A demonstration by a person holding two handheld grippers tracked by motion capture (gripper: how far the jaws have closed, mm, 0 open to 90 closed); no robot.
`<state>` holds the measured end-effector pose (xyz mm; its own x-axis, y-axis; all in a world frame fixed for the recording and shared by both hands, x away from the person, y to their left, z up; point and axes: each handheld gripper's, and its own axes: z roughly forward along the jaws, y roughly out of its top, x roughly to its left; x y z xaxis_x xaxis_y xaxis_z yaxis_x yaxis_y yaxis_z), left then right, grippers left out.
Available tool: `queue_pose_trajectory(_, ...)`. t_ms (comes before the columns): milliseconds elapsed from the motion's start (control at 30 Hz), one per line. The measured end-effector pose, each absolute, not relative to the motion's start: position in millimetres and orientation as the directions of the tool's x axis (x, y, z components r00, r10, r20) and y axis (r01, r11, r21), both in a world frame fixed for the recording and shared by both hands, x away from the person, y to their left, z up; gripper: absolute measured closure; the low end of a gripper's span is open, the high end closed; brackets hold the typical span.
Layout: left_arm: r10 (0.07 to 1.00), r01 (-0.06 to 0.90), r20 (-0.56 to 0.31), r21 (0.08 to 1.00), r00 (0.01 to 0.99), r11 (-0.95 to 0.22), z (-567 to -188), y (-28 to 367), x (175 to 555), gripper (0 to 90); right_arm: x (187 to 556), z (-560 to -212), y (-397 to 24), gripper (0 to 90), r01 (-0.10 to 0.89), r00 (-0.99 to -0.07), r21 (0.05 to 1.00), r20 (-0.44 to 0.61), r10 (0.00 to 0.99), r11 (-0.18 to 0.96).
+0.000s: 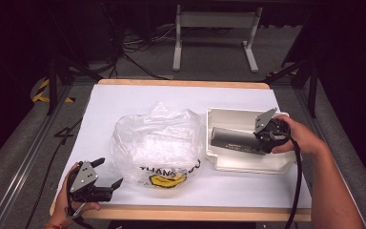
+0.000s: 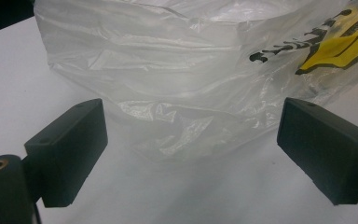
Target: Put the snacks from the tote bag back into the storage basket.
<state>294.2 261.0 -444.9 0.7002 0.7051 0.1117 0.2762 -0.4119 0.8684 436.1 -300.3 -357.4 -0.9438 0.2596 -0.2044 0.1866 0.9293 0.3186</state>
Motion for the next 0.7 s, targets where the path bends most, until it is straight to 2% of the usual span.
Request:
queue_pose_trajectory(167, 0.705, 0.278, 0.111, 0.868, 0.701, -0.413, -445.0, 260.8, 294.1, 9.4, 437.3, -359.1, -300.5, 40.6, 0.192, -0.936, 0.308, -0.227, 0.268, 0.932)
queue_pose_trajectory(367, 0.705, 0.278, 0.111, 0.867, 0.701, -0.413, -445.2, 260.5, 294.3, 9.3, 437.5, -359.0, -301.2, 42.5, 0.192, -0.933, 0.297, -0.240, 0.268, 0.936)
queue_pose_trajectory(700, 0.705, 0.278, 0.111, 0.867, 0.701, -0.414, -445.3, 260.5, 294.4, 9.2, 435.2, -355.5, -304.2, 43.3, 0.196, -0.920, 0.327, -0.266, 0.289, 0.925)
